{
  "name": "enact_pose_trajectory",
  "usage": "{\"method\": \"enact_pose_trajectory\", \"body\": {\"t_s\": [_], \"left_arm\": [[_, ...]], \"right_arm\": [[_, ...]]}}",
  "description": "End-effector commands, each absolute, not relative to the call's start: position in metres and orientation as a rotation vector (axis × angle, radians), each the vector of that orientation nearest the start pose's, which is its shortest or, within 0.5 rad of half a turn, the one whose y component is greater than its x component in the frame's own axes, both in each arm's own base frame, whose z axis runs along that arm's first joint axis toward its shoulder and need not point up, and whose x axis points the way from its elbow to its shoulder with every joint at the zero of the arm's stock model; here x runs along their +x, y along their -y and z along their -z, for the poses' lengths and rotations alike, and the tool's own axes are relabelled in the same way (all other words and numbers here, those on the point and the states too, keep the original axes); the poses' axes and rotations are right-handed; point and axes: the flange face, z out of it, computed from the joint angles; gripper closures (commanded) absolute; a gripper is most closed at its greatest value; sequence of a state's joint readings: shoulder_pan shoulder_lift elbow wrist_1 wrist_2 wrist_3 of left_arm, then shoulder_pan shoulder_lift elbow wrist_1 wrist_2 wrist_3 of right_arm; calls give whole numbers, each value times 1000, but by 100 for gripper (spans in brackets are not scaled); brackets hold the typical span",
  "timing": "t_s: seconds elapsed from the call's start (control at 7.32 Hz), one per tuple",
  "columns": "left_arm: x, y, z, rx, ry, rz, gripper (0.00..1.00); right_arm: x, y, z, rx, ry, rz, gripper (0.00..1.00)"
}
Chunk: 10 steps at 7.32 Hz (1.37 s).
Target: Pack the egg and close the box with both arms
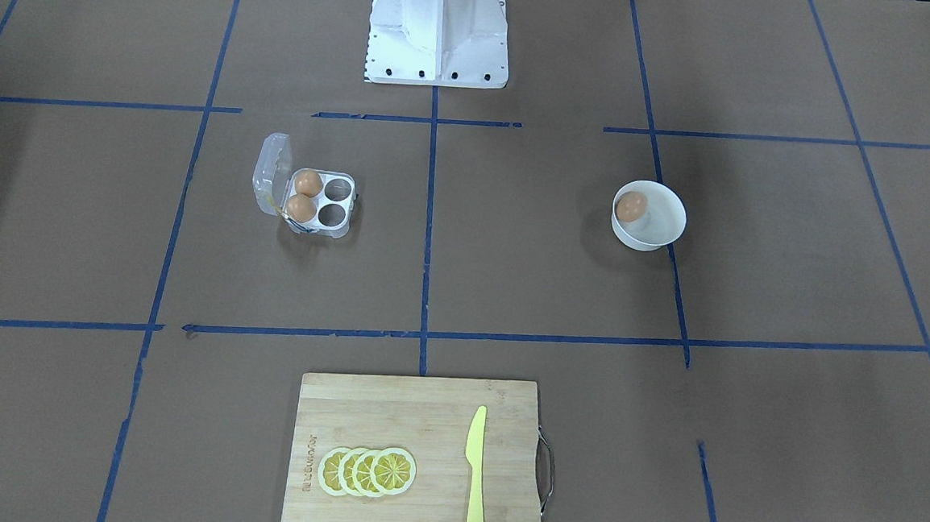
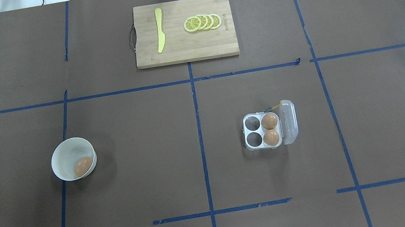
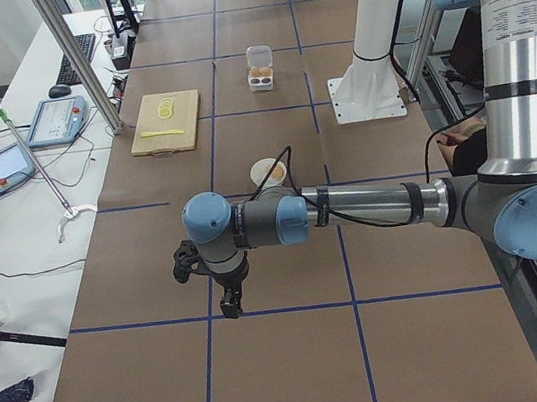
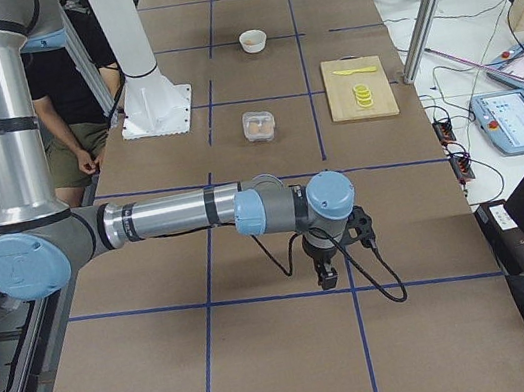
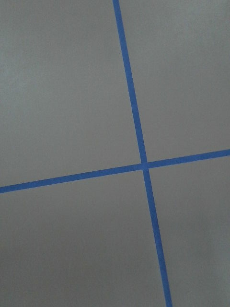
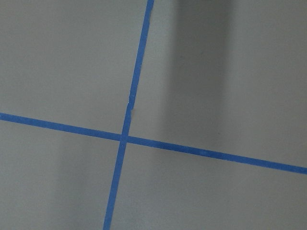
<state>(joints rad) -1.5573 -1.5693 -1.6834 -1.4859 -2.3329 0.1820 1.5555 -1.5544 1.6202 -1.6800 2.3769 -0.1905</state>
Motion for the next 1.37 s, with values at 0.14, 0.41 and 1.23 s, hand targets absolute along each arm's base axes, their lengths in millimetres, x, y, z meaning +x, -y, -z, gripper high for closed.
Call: {"method": "enact_pose_trajectory", "body": {"t_s": [0.14, 0.41, 1.23], "left_arm": [[-56, 499, -606, 111, -766, -209, 0], [-57, 503, -604, 194, -755, -245, 0], [-56, 485, -617, 286, -746, -277, 0]], "right_arm": [[54, 495, -635, 30, 811, 175, 0], [53, 496, -635, 29, 815, 175, 0], [50, 499, -627, 43, 857, 177, 0]]}}
